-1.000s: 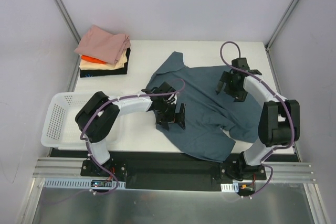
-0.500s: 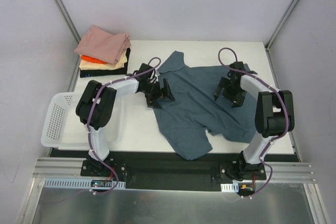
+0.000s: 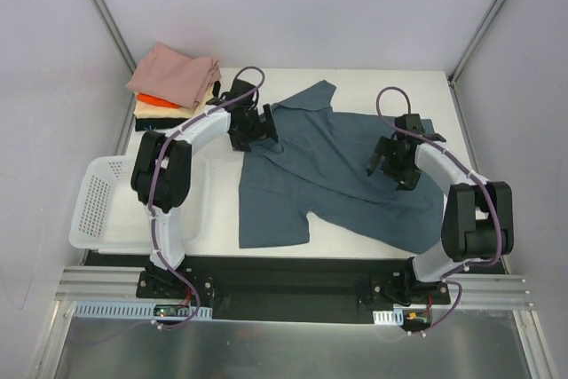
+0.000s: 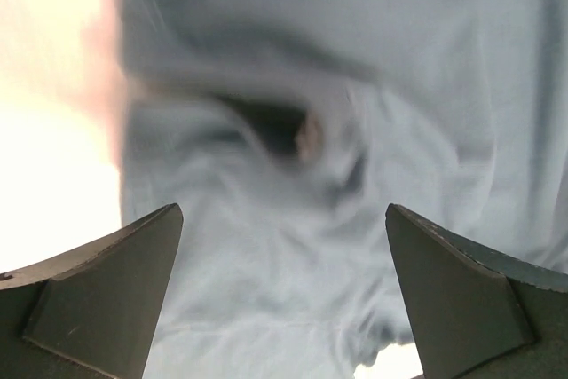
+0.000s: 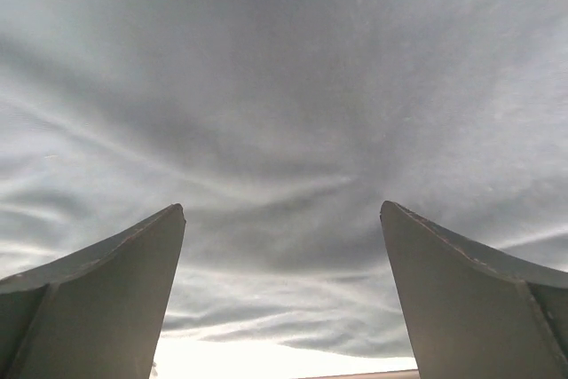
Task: Fold and stack the t-shirts
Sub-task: Flatten the tshirt out
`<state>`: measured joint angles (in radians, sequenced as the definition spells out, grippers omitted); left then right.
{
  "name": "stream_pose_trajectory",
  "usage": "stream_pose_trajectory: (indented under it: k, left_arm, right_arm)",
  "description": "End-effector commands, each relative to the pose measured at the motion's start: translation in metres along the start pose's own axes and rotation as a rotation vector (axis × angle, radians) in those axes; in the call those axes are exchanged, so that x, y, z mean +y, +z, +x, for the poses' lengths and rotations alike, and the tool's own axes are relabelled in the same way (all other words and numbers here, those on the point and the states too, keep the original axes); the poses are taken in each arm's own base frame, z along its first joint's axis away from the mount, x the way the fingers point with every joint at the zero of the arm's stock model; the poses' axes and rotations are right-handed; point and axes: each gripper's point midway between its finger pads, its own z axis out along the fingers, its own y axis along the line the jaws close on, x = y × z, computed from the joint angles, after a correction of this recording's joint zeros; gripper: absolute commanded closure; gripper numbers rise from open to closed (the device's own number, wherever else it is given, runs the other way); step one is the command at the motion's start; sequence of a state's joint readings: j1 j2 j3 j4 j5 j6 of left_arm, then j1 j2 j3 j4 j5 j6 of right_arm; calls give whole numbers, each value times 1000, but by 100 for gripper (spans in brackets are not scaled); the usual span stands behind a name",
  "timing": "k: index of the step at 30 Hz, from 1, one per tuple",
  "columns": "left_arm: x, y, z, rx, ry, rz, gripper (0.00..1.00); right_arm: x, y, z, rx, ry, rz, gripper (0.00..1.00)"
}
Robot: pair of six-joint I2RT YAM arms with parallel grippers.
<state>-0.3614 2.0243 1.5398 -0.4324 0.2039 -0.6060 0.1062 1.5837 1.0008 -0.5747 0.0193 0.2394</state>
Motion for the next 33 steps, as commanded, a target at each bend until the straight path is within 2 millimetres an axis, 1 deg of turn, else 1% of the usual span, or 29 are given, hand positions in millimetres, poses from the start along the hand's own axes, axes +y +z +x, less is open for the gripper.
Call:
stream_pose_trajectory:
  k: [1, 2, 3, 4, 5, 7, 8, 9, 10, 11, 12, 13, 15, 16, 17, 18, 19, 20, 21, 22, 23, 24, 25, 26, 28, 30, 31, 33]
  left_arm:
    - [-24, -55, 28, -53, 128, -1, 1]
    - [-28, -55, 44, -33, 148, 2, 1]
    - [-34, -62, 50, -38, 163, 17, 1]
    - [-34, -60, 59, -26, 174, 17, 1]
    - [-40, -58, 70, -6, 213, 32, 1]
    - [-40, -44, 81, 37, 216, 50, 1]
    - [-46, -41, 90, 87, 205, 93, 1]
    - [-45, -30, 99, 136, 193, 104, 1]
    - [-42, -25, 109, 172, 179, 110, 1]
    - [-44, -20, 112, 185, 158, 129, 0]
    - [-41, -17, 119, 212, 145, 136, 1]
    - [-32, -13, 130, 237, 132, 117, 1]
    - [-23, -12, 139, 252, 118, 99, 1]
    - [-8, -10, 152, 278, 106, 69, 1]
    - [-1, -11, 159, 291, 96, 53, 1]
    - [3, -17, 163, 286, 92, 49, 1]
    - [22, -18, 181, 322, 69, 12, 1]
    - [25, -26, 186, 318, 62, 14, 1]
    - [31, -30, 194, 329, 52, 9, 1]
    - [47, -34, 214, 371, 27, -16, 1]
    - [47, -44, 217, 359, 22, 3, 1]
    - [52, -49, 224, 366, 14, 3, 1]
    - [64, -53, 238, 389, -7, -14, 1]
    - [61, -62, 237, 366, -5, 12, 1]
    - [61, -71, 244, 380, -10, 32, 1]
    - [51, -81, 239, 356, 17, 76, 1]
    - [42, -86, 230, 333, 47, 98, 1]
    - [28, -93, 214, 279, 94, 125, 1]
  right_arm:
    - [-1, -24, -19, -114, 0, -8, 4]
    - [0, -23, -19, -110, -7, -16, 4]
    - [2, -20, -17, -100, -9, -24, 4]
    - [3, -18, -15, -89, -11, -28, 4]
    - [4, -16, -14, -85, -11, -23, 4]
    - [5, -8, -8, -64, -36, 6, 4]
    - [5, -5, -5, -51, -44, 11, 4]
    - [6, -1, -1, -33, -53, 18, 4]
    - [6, 1, 4, -25, -67, 27, 4]
    - [6, 3, 7, -20, -67, 33, 4]
    - [6, 4, 9, -17, -63, 37, 4]
    - [3, 7, 15, -7, -64, 46, 4]
    - [2, 8, 20, 2, -56, 46, 4]
    - [2, 10, 24, 14, -58, 39, 4]
    - [-2, 12, 31, 34, -57, 44, 4]
    - [-3, 12, 36, 42, -59, 42, 4]
    - [-3, 13, 41, 56, -57, 34, 4]
    - [-8, 15, 49, 74, -61, 38, 4]
    - [-8, 14, 54, 82, -61, 31, 4]
    - [-11, 13, 59, 95, -62, 31, 4]
    - [-14, 12, 67, 105, -65, 28, 4]
    - [-14, 10, 74, 126, -62, 6, 4]
    - [-14, 9, 78, 132, -66, -2, 4]
    - [-14, 8, 81, 135, -69, -10, 4]
    - [-13, 2, 87, 143, -76, -35, 4]
    - [-6, -6, 84, 128, -88, -79, 4]
    - [-3, -9, 82, 118, -99, -94, 4]
    - [0, -17, 70, 66, -123, -106, 4]
